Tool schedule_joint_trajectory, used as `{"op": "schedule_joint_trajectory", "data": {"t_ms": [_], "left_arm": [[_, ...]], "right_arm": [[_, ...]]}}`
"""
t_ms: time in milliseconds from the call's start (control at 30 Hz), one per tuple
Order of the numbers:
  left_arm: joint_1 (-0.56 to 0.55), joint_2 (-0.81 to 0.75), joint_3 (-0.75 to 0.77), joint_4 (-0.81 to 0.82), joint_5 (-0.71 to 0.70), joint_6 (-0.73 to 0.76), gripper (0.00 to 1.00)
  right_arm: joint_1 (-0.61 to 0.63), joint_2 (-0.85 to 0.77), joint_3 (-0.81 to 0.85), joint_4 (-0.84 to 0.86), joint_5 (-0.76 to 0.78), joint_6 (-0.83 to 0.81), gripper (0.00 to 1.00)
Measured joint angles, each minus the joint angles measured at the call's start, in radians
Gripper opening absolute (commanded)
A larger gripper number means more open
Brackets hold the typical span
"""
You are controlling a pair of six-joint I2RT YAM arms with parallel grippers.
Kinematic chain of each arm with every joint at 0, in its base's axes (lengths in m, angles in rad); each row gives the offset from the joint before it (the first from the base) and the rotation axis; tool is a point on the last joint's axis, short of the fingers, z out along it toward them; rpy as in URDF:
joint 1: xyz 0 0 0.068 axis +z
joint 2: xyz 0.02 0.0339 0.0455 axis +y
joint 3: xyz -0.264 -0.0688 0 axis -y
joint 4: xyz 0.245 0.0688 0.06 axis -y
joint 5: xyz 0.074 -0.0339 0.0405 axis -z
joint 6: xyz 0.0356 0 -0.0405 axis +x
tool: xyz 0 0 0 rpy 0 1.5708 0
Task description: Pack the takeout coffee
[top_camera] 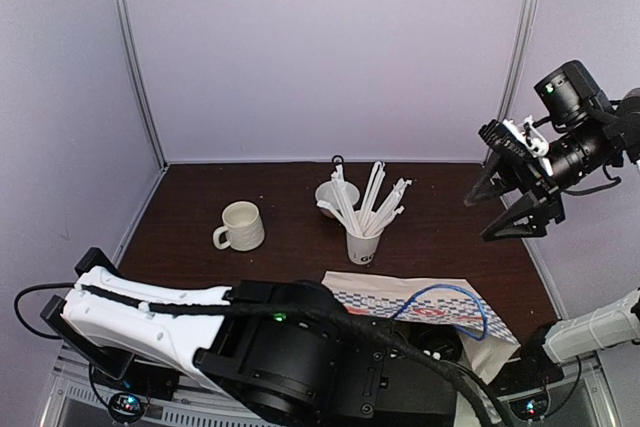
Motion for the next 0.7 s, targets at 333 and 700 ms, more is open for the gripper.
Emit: {"op": "schedule_joint_trajectory", "data": {"t_ms": [333,700], "left_arm": [[0.009,0.008,-0.064,-0.003,-0.132,-0.018,0.65],[0.046,0.009,-0.226,0.133,-0.129,0.109,0.65]], "right_arm": [[0.000,-0.029,-0.299,0.174,0.183,0.082,0.63],[-0.001,-0.050,-0.413,0.272,0.232,0.117,0.63]]}}
